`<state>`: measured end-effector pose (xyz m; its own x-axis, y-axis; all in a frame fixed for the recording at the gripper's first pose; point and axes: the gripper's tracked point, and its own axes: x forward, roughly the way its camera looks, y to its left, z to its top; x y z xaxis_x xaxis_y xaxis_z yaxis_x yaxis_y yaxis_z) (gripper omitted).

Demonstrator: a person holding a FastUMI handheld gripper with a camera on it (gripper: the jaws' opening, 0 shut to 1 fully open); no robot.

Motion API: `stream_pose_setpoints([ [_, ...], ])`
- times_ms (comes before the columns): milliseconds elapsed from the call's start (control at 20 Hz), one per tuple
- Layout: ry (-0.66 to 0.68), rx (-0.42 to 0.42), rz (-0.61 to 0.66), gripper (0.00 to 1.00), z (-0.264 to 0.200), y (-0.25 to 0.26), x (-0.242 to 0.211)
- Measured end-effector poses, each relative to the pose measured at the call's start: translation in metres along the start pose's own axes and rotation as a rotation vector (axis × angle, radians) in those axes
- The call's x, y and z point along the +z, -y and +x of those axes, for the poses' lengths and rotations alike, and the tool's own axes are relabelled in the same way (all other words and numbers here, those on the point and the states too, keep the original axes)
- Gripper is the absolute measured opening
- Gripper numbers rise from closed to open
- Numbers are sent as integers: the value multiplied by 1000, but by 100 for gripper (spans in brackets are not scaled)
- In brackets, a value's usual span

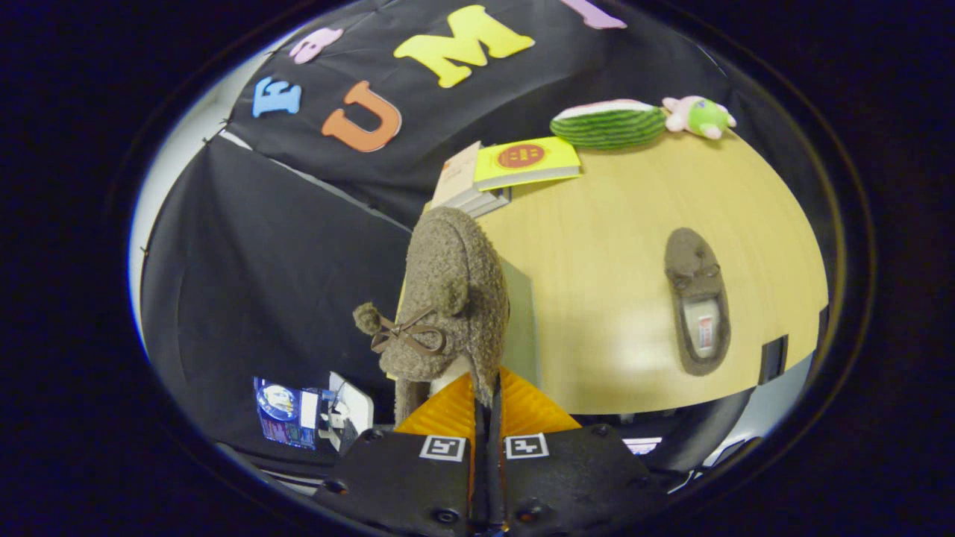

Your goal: Open the storage box then place both shoes into the box .Put the left shoe in first, then the right shoe, with the right side of both shoes facing outward in a uniform manner.

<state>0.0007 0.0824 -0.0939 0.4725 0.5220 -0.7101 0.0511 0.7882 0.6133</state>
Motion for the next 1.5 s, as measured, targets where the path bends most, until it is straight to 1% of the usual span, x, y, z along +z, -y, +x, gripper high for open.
stream_pose_setpoints([
  [100, 2, 19, -42, 6, 6, -39, 2],
  [250, -13, 12, -76, 6, 27, -80, 0],
  [350, -26, 13, -78, 7, 50, -105, -4],
  [450, -36, 1, -72, 6, 79, -118, -5],
  [550, -53, -30, -39, 6, 112, -115, -9],
  [650, -104, -60, -26, 6, 147, -104, -19],
  [750, -153, -112, 23, 6, 175, -88, -33],
  [850, -186, -146, 19, 6, 199, -77, -41],
  [1050, -189, -128, 59, 8, 222, -75, -46],
  [1150, -185, -114, 68, 16, 227, -78, -46],
  [1300, -196, -40, 43, 36, 224, -96, -45],
  [1450, -162, -3, -15, 43, 213, -105, -40],
  [1500, -149, -7, -45, 51, 207, -105, -36],
])
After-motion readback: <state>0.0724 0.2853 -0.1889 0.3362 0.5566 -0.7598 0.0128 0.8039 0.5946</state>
